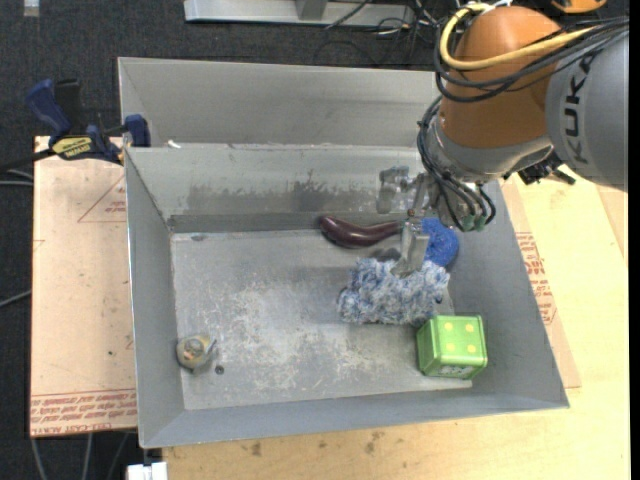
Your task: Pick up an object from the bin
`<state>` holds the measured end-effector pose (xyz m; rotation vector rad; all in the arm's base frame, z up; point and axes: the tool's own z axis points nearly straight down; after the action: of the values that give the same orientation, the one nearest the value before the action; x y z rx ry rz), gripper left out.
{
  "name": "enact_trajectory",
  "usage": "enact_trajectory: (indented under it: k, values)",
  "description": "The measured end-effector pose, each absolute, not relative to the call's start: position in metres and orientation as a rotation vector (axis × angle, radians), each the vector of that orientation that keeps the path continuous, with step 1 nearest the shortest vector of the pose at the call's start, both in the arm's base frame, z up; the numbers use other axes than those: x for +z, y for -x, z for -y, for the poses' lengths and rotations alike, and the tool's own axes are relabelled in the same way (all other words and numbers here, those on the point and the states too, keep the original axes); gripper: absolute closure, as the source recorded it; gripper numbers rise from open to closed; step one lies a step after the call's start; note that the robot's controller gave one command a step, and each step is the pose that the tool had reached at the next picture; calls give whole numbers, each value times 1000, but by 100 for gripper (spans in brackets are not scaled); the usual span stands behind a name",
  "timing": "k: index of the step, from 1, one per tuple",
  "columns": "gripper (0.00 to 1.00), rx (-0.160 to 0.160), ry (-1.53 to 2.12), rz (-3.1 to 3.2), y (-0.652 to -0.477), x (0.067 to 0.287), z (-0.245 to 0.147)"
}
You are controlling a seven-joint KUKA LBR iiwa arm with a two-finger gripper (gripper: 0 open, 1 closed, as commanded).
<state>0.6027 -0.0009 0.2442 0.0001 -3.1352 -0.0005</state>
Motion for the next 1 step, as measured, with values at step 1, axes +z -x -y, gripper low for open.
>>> enact_trajectory:
  k: [1]
  values:
    - [0, -1, 0, 3144, -604, 249, 1]
